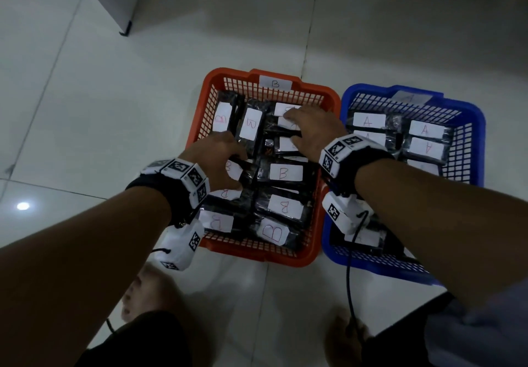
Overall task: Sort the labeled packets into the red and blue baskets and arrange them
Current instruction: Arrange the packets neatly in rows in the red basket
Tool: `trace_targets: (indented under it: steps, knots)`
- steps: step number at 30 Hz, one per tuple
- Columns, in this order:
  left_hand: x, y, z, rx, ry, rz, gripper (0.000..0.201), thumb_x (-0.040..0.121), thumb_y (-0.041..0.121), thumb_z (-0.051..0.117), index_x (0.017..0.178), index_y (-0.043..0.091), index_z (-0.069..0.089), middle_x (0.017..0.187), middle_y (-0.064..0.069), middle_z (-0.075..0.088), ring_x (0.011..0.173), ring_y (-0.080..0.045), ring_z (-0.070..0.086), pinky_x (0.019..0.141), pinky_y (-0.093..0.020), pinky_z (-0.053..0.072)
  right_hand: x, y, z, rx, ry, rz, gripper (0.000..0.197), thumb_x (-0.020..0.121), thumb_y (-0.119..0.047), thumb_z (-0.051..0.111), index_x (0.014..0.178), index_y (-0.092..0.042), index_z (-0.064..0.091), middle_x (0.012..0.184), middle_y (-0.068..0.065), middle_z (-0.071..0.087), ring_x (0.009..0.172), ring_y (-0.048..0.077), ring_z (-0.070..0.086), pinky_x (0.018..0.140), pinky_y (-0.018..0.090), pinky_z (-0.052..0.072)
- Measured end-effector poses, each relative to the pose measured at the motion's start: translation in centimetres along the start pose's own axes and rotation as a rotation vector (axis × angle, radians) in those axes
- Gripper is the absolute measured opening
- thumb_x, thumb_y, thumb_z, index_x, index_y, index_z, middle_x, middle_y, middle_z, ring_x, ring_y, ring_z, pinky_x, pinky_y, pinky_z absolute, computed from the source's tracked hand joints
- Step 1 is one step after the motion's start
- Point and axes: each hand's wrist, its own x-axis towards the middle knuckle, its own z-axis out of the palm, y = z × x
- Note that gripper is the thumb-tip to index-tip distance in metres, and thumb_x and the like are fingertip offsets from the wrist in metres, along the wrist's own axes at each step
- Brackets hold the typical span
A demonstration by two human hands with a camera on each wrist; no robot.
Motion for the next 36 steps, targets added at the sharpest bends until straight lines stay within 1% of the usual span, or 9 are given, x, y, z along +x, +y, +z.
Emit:
trace_targets:
  steps: [4, 10, 13, 15, 20, 23, 26, 32, 36]
  knots:
    - [0.3, 0.7, 0.3, 0.035, 0.004, -0.025, 0.050, 0.077, 0.045, 0.073, 0.121, 0.026, 0.061, 0.121, 0.000, 0.058, 0.115, -0.019, 0.051, 0.093, -0.032, 0.046, 0.0, 0.2, 0.1, 0.011, 0.030, 0.003, 0.055, 0.089, -0.012, 0.061, 0.141, -0.017, 0.045, 0.139, 0.008, 0.047, 0.130, 0.028, 0.041, 0.107, 0.043, 0.036]
    - [0.4, 0.6, 1.2, 0.073, 0.040, -0.076, 0.042, 0.081, 0.045, 0.069, 0.118, 0.026, 0.062, 0.119, -0.002, 0.058, 0.115, -0.021, 0.050, 0.092, -0.040, 0.049, -0.1, 0.3, 0.5, 0.022, 0.085, 0.005, 0.056, 0.084, -0.001, 0.061, 0.137, -0.013, 0.049, 0.139, 0.008, 0.046, 0.130, 0.028, 0.040, 0.107, 0.044, 0.036]
    - [0.3, 0.2, 1.4, 0.052, 0.089, -0.063, 0.042, 0.084, 0.043, 0.067, 0.122, 0.026, 0.061, 0.120, -0.003, 0.059, 0.116, -0.022, 0.050, 0.092, -0.042, 0.049, -0.5, 0.4, 1.0, 0.007, 0.159, -0.045, 0.046, 0.083, -0.001, 0.061, 0.128, -0.012, 0.058, 0.131, 0.008, 0.052, 0.123, 0.029, 0.045, 0.100, 0.044, 0.040]
    - [0.1, 0.0, 1.6, 0.042, 0.128, -0.035, 0.040, 0.086, 0.040, 0.065, 0.123, 0.025, 0.061, 0.120, -0.003, 0.060, 0.117, -0.023, 0.050, 0.091, -0.044, 0.050, -1.0, 0.3, 1.3, 0.008, 0.191, -0.108, 0.034, 0.085, -0.007, 0.059, 0.119, -0.011, 0.064, 0.122, 0.008, 0.058, 0.116, 0.029, 0.050, 0.095, 0.042, 0.041]
    - [0.0, -0.2, 1.7, 0.037, 0.169, -0.001, 0.038, 0.089, 0.038, 0.063, 0.124, 0.022, 0.064, 0.115, -0.003, 0.061, 0.114, -0.024, 0.052, 0.087, -0.045, 0.051, -1.9, -1.1, 1.7, 0.022, 0.034, -0.207, 0.028, 0.090, -0.024, 0.056, 0.114, -0.014, 0.067, 0.117, 0.005, 0.063, 0.111, 0.026, 0.054, 0.093, 0.043, 0.045]
    - [-0.1, -0.4, 1.6, 0.052, 0.119, 0.010, 0.049, 0.086, 0.043, 0.065, 0.130, 0.023, 0.059, 0.121, -0.003, 0.058, 0.117, -0.023, 0.051, 0.091, -0.044, 0.050, -2.5, -1.9, 1.8, 0.059, 0.004, -0.230, 0.031, 0.088, -0.036, 0.060, 0.113, -0.019, 0.069, 0.113, 0.001, 0.064, 0.107, 0.022, 0.056, 0.090, 0.038, 0.047]
    - [-0.2, -0.5, 1.5, 0.073, 0.089, 0.011, 0.058, 0.082, 0.040, 0.071, 0.135, 0.022, 0.055, 0.127, -0.004, 0.057, 0.121, -0.022, 0.048, 0.096, -0.042, 0.047, -3.2, -2.5, 2.3, 0.017, -0.128, -0.263, 0.041, 0.083, -0.048, 0.065, 0.117, -0.023, 0.064, 0.116, -0.003, 0.059, 0.109, 0.017, 0.053, 0.088, 0.034, 0.047]
    - [0.1, -0.7, 1.7, 0.097, 0.073, -0.002, 0.056, 0.085, 0.033, 0.068, 0.137, 0.026, 0.051, 0.130, -0.003, 0.055, 0.124, -0.022, 0.045, 0.098, -0.043, 0.046, -2.7, -2.7, 2.4, -0.010, -0.200, -0.245, 0.059, 0.080, -0.045, 0.072, 0.131, -0.024, 0.052, 0.120, -0.001, 0.050, 0.112, 0.017, 0.048, 0.085, 0.029, 0.042]
    - [-0.4, -0.7, 1.4, 0.020, 0.144, 0.018, 0.051, 0.085, 0.035, 0.067, 0.133, 0.022, 0.056, 0.127, -0.004, 0.058, 0.119, -0.022, 0.050, 0.096, -0.036, 0.045, -2.9, -2.6, 2.3, 0.019, -0.142, -0.257, 0.055, 0.077, -0.047, 0.072, 0.125, -0.025, 0.057, 0.113, -0.003, 0.051, 0.105, 0.016, 0.050, 0.083, 0.031, 0.045]
